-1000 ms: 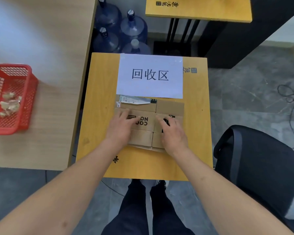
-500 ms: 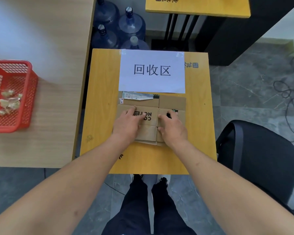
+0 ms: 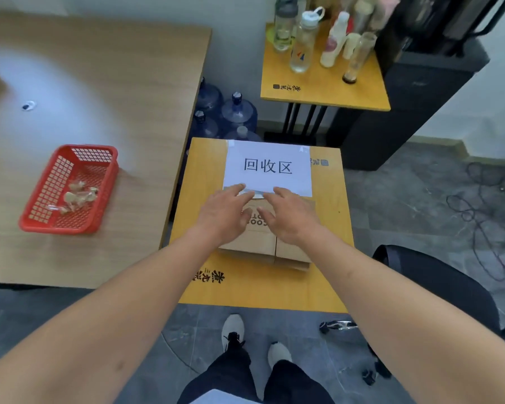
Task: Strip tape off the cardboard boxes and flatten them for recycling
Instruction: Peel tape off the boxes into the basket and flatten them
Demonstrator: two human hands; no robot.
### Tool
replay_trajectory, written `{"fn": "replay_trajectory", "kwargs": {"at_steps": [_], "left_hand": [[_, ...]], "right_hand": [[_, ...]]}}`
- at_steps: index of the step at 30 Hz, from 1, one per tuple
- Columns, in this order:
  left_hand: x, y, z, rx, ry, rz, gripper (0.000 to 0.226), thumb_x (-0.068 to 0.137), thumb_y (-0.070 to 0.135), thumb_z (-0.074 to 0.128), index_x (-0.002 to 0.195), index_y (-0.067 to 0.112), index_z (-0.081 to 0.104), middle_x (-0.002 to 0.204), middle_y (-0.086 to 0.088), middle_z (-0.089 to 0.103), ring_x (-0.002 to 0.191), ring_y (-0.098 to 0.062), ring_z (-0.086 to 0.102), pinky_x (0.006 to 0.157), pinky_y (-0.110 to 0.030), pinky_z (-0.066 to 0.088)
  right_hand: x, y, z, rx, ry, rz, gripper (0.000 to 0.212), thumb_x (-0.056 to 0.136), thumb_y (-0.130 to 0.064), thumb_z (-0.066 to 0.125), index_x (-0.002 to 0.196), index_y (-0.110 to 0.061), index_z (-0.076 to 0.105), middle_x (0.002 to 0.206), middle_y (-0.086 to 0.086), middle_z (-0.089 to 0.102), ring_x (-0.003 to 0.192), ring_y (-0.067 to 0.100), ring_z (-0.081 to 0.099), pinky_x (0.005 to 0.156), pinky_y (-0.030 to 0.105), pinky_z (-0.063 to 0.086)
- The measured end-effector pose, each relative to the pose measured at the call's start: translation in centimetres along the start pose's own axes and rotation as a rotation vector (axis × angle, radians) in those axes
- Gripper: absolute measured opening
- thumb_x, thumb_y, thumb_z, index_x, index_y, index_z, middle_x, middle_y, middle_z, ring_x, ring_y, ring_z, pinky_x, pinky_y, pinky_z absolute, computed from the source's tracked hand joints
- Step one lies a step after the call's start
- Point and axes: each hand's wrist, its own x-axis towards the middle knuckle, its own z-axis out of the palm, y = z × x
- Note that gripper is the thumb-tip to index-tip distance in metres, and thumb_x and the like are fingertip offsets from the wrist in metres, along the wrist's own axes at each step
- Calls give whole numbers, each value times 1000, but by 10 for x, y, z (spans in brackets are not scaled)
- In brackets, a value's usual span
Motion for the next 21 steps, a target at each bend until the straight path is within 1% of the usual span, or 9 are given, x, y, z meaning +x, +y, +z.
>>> {"fn": "replay_trajectory", "kwargs": {"at_steps": [3,6,10,13,15,18,19,21], "left_hand": [[-17,3,-37,-16,40,-44,56,104,44,46,156,25,37,162,-1,35,143,-28,41,115,-45,37],[-39,8,-74,-44,87,-101,58,105,46,43,158,24,32,164,0,30,147,-24,35,115,-44,39],[-75,16,-124,1,170,-184,57,106,45,42,157,21,34,164,-1,29,147,-25,35,115,-42,35],[-109,16,-154,63,226,-254,56,106,48,38,157,24,34,163,2,31,145,-24,37,112,-43,36],[-130,13,-168,116,253,-291,58,106,50,36,157,24,33,164,0,31,147,-24,35,116,-44,33],[-162,2,-183,164,295,-342,59,105,51,35,157,22,34,163,-2,32,150,-20,30,120,-44,24],[-173,-4,-187,169,311,-362,59,105,51,34,156,22,35,163,-2,33,149,-20,31,120,-44,24],[-193,-20,-195,177,340,-403,57,104,51,35,154,24,39,161,-2,36,147,-19,34,119,-45,25]], "right_hand": [[-15,-15,-33,-25,57,-77,56,108,-55,31,158,-30,36,167,4,28,154,25,24,123,44,23],[-31,-31,-62,-41,116,-159,56,107,-55,30,157,-32,38,167,3,30,154,27,25,123,45,25],[-54,-49,-98,-80,202,-277,55,107,-53,34,155,-29,43,163,4,36,150,27,32,119,45,32],[-69,-70,-122,-139,262,-385,54,107,-52,36,153,-27,46,158,6,44,144,29,40,115,45,36],[-77,-87,-135,-161,282,-464,53,106,-52,36,152,-27,47,156,5,47,143,30,42,113,46,38],[-84,-118,-144,-185,314,-565,52,106,-52,36,146,-25,53,136,2,59,128,30,53,98,43,45],[-86,-130,-145,-187,321,-590,52,105,-52,36,145,-25,54,133,2,60,126,29,55,95,42,46],[-91,-156,-144,-182,325,-636,52,106,-52,37,147,-24,53,138,3,58,127,29,54,98,43,45]]}}
